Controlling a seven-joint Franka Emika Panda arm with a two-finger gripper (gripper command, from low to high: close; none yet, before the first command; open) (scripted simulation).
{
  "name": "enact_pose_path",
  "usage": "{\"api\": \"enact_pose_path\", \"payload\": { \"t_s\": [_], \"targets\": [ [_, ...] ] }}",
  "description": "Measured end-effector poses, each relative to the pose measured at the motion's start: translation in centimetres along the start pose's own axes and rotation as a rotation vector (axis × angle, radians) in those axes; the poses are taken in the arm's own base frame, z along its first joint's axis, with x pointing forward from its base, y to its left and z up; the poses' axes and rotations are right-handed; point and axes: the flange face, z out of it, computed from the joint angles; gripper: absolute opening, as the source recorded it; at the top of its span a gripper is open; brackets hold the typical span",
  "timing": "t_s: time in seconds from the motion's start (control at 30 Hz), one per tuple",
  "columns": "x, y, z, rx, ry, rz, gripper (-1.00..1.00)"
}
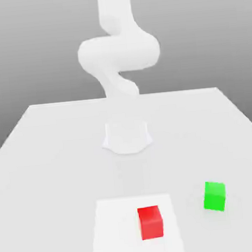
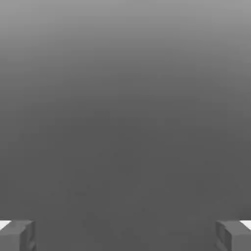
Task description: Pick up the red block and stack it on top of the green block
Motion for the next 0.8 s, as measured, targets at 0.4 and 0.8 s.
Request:
{"api": "enact_pose_path", "payload": {
  "t_s": [0.4,0.8],
  "targets": [
    [-8.8,6.3,24.6,-0.271,-0.292,-0.053,0.0],
    [-22.1,18.1,38.6,-0.483,-0.526,-0.097,0.0]
  ]
}}
